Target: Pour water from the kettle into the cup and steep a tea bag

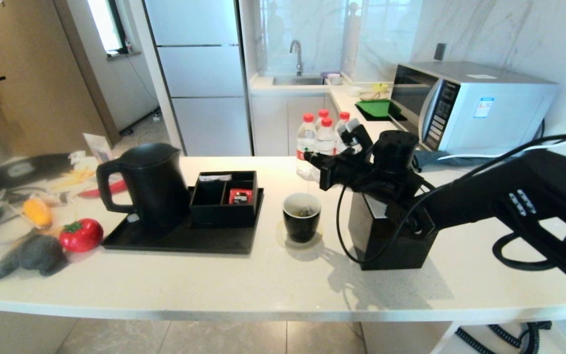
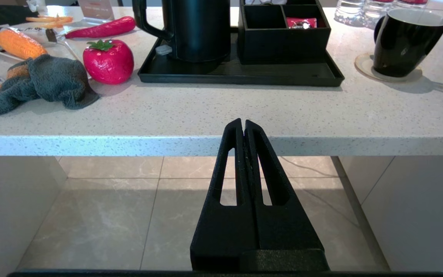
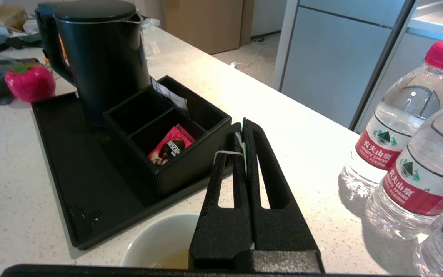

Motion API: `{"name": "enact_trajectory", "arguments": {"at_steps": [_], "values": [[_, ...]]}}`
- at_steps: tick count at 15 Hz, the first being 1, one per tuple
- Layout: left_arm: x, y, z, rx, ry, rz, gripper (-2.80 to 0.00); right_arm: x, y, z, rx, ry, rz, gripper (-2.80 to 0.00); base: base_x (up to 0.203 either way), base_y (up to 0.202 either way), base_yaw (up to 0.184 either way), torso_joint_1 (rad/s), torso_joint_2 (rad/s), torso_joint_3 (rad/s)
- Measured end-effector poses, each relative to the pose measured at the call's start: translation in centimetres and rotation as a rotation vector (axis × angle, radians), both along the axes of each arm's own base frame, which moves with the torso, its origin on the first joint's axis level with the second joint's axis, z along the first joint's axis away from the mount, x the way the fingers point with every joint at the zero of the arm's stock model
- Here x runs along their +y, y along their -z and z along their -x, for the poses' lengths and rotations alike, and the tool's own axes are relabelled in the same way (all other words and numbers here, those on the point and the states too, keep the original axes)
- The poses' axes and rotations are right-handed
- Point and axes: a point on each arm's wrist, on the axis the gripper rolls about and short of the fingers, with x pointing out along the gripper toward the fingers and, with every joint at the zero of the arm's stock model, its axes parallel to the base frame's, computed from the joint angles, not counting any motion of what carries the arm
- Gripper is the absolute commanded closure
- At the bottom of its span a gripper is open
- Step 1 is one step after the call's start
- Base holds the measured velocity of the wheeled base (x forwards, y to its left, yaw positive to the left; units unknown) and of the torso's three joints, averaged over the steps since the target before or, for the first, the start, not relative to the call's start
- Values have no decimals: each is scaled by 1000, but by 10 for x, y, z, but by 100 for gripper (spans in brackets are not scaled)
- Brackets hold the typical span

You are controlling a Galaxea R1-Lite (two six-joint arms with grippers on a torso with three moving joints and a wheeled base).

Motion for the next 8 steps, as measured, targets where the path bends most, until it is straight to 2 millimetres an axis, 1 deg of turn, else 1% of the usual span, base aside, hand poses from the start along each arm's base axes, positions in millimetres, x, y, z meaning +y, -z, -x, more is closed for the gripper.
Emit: {"name": "enact_trajectory", "arguments": {"at_steps": [5,8], "values": [[0,0,0,0,0,0,0,-1,1,2,-32,31,43,0,0,0,0,0,0,0],[0,0,0,0,-1,0,0,4,-2,6,-22,87,53,0,0,0,0,0,0,0]]}}
